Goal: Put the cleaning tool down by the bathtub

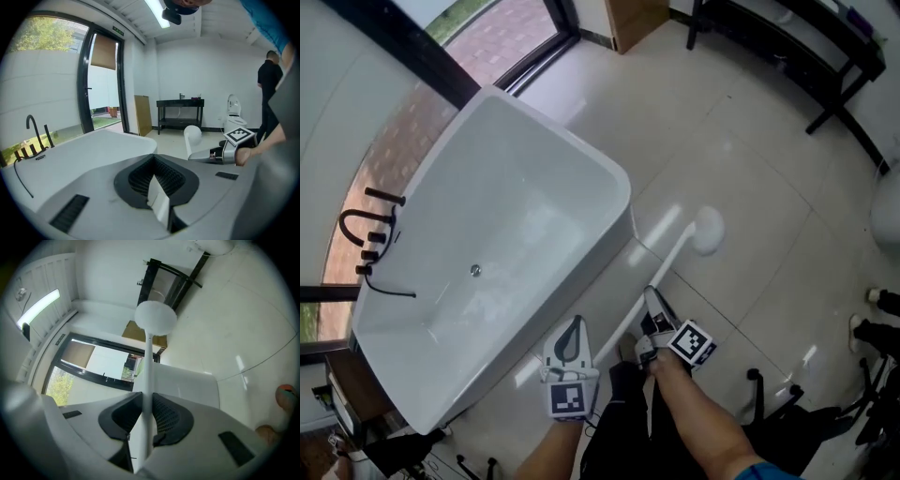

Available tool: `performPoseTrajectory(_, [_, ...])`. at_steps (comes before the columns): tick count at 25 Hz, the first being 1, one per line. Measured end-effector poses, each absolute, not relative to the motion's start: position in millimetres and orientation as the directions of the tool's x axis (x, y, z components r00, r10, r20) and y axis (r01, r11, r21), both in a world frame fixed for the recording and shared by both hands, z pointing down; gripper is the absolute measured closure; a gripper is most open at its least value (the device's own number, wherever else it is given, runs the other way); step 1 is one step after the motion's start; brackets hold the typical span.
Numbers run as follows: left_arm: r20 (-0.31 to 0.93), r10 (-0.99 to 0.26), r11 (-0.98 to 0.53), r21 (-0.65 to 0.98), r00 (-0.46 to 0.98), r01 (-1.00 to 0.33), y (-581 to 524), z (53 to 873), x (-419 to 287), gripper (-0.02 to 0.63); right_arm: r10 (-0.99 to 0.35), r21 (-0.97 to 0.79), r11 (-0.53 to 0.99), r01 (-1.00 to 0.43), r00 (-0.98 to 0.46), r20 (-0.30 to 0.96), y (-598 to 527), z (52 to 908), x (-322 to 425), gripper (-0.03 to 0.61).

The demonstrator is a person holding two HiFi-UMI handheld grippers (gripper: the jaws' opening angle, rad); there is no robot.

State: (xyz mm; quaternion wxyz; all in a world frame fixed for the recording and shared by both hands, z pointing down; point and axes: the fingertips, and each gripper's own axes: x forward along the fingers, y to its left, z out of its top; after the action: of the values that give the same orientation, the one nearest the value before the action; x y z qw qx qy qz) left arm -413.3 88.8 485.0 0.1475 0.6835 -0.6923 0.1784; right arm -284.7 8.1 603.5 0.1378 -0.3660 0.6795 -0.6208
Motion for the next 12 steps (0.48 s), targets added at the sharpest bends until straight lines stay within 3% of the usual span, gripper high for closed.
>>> performPoseTrajectory(12, [0.465, -0.881, 0.085, -0.017, -0.083, -0.996, 95, 603, -462, 0.611, -0.596, -0.906, -0.237, -0.35, -0.684, 0.42, 8, 789, -359, 0.489])
